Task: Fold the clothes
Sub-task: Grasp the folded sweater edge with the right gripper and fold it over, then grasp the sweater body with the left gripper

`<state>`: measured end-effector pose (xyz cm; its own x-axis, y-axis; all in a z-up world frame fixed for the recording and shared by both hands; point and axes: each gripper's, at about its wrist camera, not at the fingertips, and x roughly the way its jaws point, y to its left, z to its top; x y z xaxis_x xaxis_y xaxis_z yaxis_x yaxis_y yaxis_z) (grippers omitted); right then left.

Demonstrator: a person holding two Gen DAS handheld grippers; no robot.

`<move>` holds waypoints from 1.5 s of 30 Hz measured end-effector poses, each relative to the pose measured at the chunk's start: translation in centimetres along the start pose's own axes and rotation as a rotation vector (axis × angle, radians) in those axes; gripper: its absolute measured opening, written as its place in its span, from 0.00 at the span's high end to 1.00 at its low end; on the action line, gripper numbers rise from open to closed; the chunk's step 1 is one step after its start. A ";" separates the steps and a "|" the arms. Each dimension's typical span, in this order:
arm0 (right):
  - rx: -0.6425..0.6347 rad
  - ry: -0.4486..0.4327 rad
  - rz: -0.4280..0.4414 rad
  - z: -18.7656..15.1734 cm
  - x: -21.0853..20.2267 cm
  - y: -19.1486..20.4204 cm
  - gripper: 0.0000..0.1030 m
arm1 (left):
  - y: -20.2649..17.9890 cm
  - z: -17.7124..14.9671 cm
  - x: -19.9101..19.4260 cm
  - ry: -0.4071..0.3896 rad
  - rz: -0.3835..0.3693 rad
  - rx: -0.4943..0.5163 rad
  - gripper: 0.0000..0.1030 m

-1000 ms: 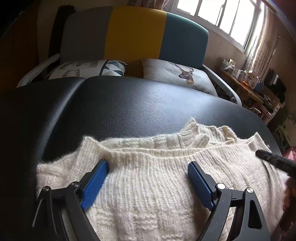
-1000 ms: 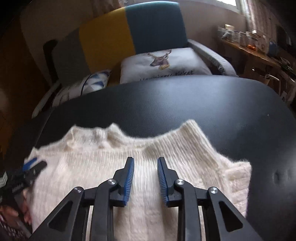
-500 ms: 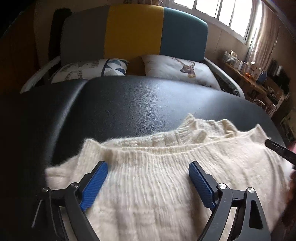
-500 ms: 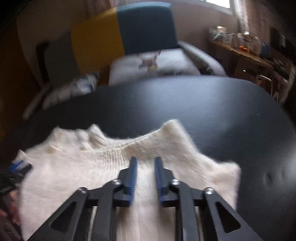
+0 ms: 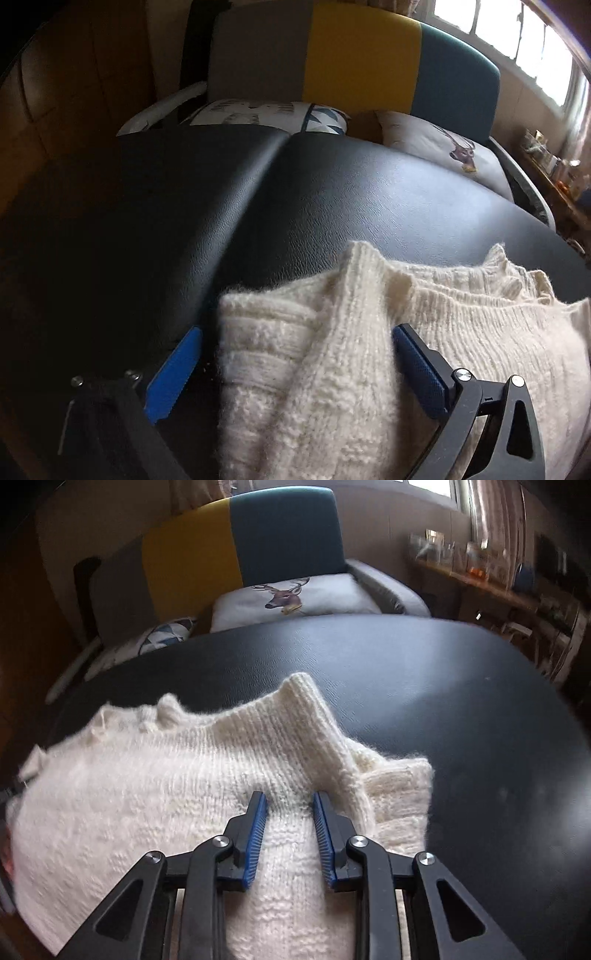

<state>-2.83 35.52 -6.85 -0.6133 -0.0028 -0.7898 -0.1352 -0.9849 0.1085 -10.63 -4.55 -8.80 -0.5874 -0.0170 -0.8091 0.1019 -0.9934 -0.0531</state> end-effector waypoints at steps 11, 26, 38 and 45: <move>0.326 -0.077 0.210 -3.5 -9.6 -8.7 0.48 | -2.3 -2.1 -9.4 -0.153 -0.205 0.008 0.02; 0.543 0.061 0.525 -9.3 -5.5 -11.1 0.37 | -12.5 -10.9 -8.7 -0.138 -0.201 0.405 0.01; 0.537 0.099 0.504 -8.7 -2.9 -7.9 0.74 | -13.0 -12.3 -11.6 -0.212 -0.265 0.373 0.18; 0.537 0.064 0.518 -9.0 -2.7 -7.9 0.76 | -14.6 -14.2 -12.8 -0.226 -0.268 0.394 0.98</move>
<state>6.90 41.73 -11.05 -0.6576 -0.4690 -0.5896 -0.2128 -0.6350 0.7426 6.78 11.82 -5.93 -0.7148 0.2622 -0.6483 -0.3591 -0.9331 0.0186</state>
